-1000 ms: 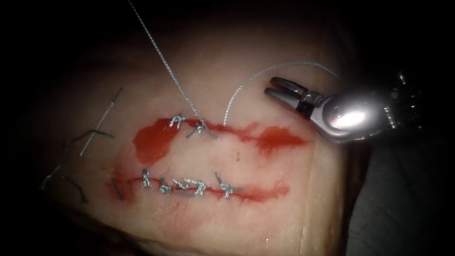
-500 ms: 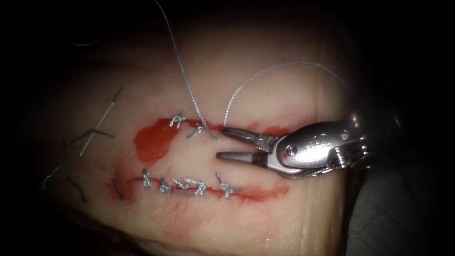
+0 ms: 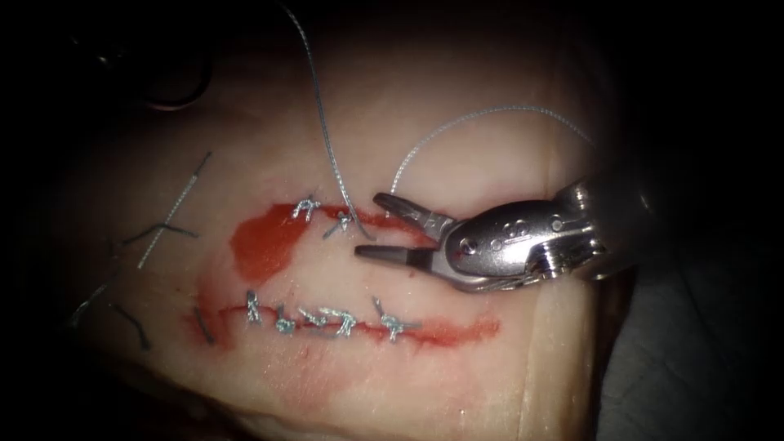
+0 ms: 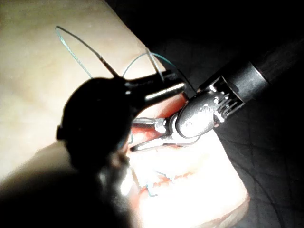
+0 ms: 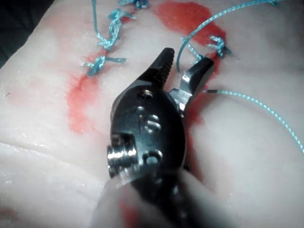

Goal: Wound Closure

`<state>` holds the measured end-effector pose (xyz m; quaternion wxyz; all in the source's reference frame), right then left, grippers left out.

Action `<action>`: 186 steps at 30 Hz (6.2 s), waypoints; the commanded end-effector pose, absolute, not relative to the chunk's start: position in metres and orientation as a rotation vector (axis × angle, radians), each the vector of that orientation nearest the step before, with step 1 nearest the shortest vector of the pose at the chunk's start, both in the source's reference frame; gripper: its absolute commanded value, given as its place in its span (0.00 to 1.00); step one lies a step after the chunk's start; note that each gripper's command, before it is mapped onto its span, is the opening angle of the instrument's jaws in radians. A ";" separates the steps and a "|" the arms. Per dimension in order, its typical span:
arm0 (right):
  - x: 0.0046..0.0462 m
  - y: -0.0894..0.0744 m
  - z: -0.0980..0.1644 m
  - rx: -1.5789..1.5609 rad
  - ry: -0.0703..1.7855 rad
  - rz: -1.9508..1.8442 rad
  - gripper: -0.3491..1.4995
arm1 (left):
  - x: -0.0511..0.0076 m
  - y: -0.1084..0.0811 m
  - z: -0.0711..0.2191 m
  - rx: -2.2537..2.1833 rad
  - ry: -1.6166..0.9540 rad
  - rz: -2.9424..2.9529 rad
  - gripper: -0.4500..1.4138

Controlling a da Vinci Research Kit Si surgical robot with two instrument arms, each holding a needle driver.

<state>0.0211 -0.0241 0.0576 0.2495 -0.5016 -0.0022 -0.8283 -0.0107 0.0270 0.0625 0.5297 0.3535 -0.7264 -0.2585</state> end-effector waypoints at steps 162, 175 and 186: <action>0.0156 -0.025 0.051 -1.584 0.286 -2.160 0.55 | -0.0145 0.024 0.069 0.863 -1.510 -0.628 0.00; 0.0209 -0.025 0.057 -1.493 0.031 -2.332 0.25 | -0.0146 0.024 0.069 0.866 -1.508 -0.633 0.00; 0.0218 -0.025 0.057 -1.489 -0.007 -2.364 0.23 | -0.0146 0.024 0.069 0.871 -1.507 -0.638 0.00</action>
